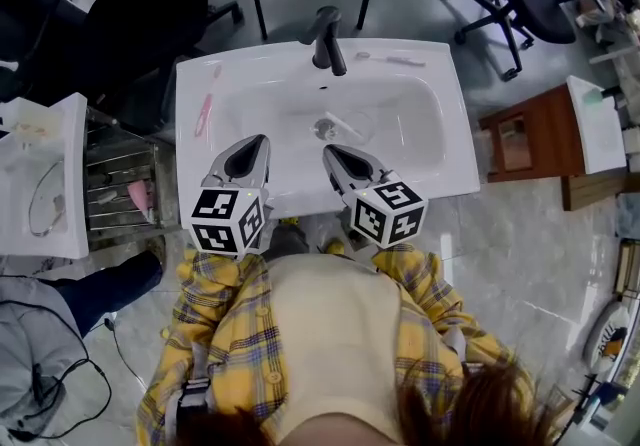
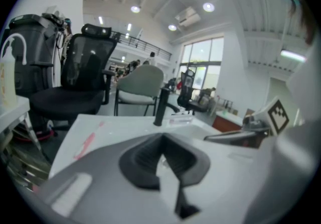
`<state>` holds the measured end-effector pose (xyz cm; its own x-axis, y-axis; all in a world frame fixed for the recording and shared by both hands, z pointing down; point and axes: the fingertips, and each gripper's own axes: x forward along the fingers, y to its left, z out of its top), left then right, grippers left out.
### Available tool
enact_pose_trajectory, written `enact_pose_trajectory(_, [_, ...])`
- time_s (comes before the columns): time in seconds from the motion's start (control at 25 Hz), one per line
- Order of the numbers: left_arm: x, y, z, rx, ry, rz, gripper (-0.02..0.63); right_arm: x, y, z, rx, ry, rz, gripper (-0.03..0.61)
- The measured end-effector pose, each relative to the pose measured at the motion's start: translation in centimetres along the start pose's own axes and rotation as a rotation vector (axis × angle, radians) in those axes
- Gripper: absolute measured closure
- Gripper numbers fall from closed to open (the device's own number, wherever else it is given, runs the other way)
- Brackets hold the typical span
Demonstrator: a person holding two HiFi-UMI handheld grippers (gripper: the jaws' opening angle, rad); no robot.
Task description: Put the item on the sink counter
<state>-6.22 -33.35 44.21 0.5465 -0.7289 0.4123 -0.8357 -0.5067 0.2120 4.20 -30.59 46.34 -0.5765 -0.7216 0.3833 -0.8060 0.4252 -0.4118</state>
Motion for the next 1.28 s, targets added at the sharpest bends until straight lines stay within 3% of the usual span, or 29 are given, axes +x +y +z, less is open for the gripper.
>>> enact_pose_trajectory(0.36, [-1.3,-2.7,-0.2,0.007,-0.015,-0.021,0.606,-1.7,0.2,0.1,-0.013,-0.027,0.002,0.566])
enact_pose_trajectory(1.28, [-2.0,-3.9,-0.1,-0.001,-0.034,-0.023,0.606,-3.4,-0.3,1.5,-0.055,-0.065,-0.027,0.566])
